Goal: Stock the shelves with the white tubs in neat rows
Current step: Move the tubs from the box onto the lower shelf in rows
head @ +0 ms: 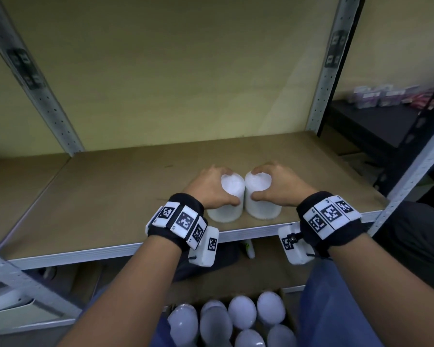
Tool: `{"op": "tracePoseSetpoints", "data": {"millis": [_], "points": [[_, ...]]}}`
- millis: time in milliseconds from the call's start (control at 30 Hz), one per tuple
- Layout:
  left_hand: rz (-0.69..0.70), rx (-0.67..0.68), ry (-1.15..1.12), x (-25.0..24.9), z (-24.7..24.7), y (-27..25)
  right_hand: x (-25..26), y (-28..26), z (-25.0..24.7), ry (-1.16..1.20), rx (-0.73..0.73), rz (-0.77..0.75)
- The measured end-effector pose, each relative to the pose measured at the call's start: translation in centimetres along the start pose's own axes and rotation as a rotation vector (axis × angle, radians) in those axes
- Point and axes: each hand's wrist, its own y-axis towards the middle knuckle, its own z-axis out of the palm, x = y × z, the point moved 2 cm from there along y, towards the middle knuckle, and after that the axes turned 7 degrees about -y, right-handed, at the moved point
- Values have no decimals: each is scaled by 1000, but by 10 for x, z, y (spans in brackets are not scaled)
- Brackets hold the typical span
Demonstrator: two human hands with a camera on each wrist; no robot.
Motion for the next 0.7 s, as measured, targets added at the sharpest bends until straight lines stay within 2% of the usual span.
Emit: {"op": "tracePoseSetpoints", "data": {"millis": [367,600,700], "points": [[13,65,68,1,1,-9,-2,-9,4,-78,21,-26],[74,-22,91,-10,-6,-28,5,-33,-11,-113,-98,-24],[100,-57,84,-14,-7,-35,6,-37,-13,-111,-65,-52]]}}
